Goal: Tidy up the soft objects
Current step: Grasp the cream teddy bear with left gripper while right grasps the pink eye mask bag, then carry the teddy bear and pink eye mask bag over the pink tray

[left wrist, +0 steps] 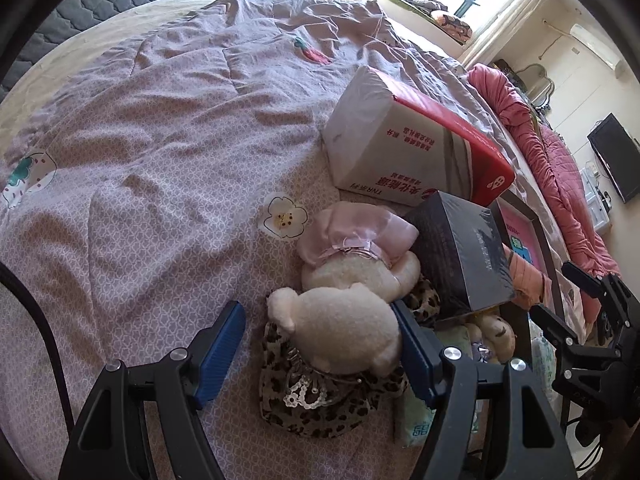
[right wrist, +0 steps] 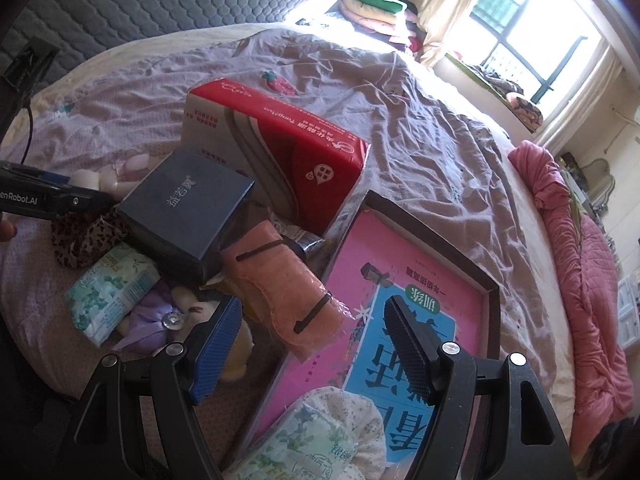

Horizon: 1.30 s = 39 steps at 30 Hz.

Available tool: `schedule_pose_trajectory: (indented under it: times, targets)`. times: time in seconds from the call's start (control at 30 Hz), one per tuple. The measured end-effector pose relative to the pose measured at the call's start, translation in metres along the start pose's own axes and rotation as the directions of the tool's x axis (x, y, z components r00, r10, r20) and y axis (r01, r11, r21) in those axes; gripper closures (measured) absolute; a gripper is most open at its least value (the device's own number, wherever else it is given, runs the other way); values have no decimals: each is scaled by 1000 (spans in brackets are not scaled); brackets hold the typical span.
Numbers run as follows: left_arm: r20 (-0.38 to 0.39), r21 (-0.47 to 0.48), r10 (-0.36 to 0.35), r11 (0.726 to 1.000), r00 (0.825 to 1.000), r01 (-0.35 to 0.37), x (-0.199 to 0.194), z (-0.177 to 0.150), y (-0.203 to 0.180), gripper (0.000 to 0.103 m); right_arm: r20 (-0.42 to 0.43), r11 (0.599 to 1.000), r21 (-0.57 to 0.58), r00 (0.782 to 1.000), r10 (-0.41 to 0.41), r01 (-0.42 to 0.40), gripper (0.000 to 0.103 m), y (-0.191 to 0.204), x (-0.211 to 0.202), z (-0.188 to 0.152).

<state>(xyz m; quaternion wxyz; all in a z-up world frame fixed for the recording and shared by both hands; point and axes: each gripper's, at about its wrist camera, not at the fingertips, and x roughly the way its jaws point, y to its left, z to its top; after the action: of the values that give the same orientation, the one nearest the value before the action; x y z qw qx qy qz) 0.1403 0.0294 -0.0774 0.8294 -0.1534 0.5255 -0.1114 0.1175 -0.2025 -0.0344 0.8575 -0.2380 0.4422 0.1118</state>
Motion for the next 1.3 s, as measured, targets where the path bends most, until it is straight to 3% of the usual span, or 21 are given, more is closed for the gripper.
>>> schedule_pose_trajectory:
  times: [0.33, 0.4, 0.43, 0.5, 0.53, 0.7, 0.87, 1.03, 1.3]
  targets:
    - [15, -34, -92, 995, 996, 93, 7, 7, 13, 31, -71, 978, -208, 997, -37, 21, 28, 15, 37, 11]
    - [16, -36, -106, 994, 994, 107, 8, 7, 14, 35, -76, 977, -213, 997, -14, -3, 37, 17, 40, 12]
    - [17, -39, -115, 992, 993, 116, 8, 8, 15, 36, -77, 978, -209, 997, 2, -19, 46, 17, 40, 12]
    - [18, -39, -126, 991, 992, 127, 10, 10, 16, 41, -74, 980, -200, 997, -3, -12, 50, 16, 40, 10]
    - [18, -40, -131, 991, 991, 131, 10, 10, 16, 42, -75, 982, -188, 997, -2, -12, 56, 14, 39, 10]
    - [31, -36, -157, 987, 987, 158, 6, 9, 13, 56, -45, 996, -45, 996, 76, -79, 60, 3, 32, 7]
    - [54, -20, -149, 988, 987, 150, -1, 8, 11, 58, 0, 981, 107, 986, 165, -164, 65, -8, 21, 1]
    - [97, -11, -137, 990, 986, 139, -16, 8, 9, 59, 43, 956, 190, 975, 218, -222, 65, -15, 8, -6]
    - [141, 26, -107, 994, 984, 104, -43, 3, -2, 59, 101, 938, 245, 969, 225, -244, 65, -20, -17, -8]
